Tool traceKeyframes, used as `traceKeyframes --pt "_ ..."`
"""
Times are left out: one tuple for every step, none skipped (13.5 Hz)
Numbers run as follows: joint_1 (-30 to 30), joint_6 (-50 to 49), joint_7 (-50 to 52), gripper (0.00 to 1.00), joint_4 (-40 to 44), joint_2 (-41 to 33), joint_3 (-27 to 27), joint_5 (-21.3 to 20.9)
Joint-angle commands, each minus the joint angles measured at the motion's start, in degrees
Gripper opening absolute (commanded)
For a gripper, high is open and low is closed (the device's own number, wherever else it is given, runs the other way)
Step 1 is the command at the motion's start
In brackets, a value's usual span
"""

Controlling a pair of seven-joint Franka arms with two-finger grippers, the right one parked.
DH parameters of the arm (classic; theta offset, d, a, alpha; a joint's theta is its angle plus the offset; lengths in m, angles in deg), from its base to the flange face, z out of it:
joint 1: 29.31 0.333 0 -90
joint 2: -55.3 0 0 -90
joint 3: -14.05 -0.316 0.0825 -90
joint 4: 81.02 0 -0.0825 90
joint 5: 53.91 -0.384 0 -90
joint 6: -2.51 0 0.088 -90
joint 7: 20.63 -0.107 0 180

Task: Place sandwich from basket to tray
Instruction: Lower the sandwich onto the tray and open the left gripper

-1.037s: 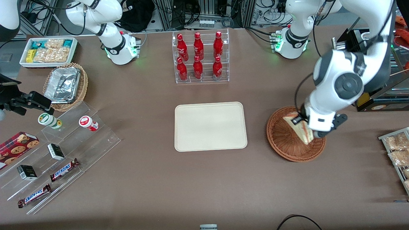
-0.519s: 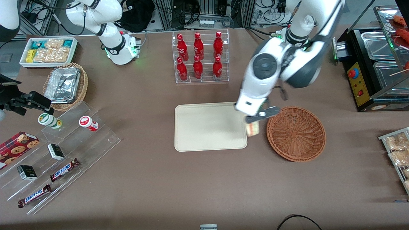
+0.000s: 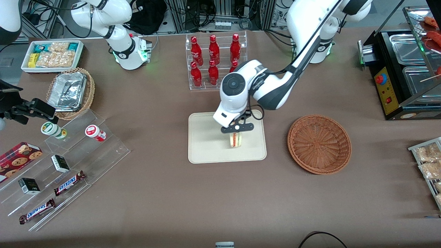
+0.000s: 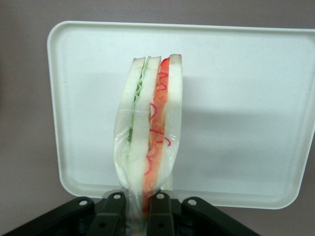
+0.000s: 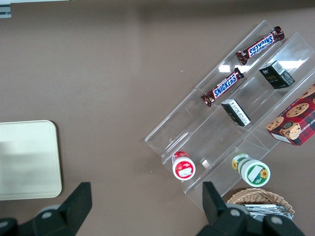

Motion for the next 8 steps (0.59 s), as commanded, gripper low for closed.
traceKeyframes --pt "-1.7 -0.8 0.5 0.08 6.6 5.1 -0.5 -1.1" --pt "-2.2 -0.8 0.6 0.08 7.9 6.3 -0.5 -1.1" --pt "-2.6 -0.7 0.8 0.08 8.2 6.9 -0.5 -1.1" --pt "-2.6 -0.6 0.9 0.09 8.3 7.5 -0.5 -1.1" --pt "-2.7 -0.4 0.8 0.10 8.6 8.2 -0.5 -1.1" --pt "-2.7 0.6 0.9 0.11 8.8 9.1 -0.5 -1.1" --pt "-2.8 1.5 0.9 0.11 8.8 9.7 -0.5 -1.1" --pt "-3.2 1.8 0.9 0.11 8.8 10.3 -0.5 -1.1"
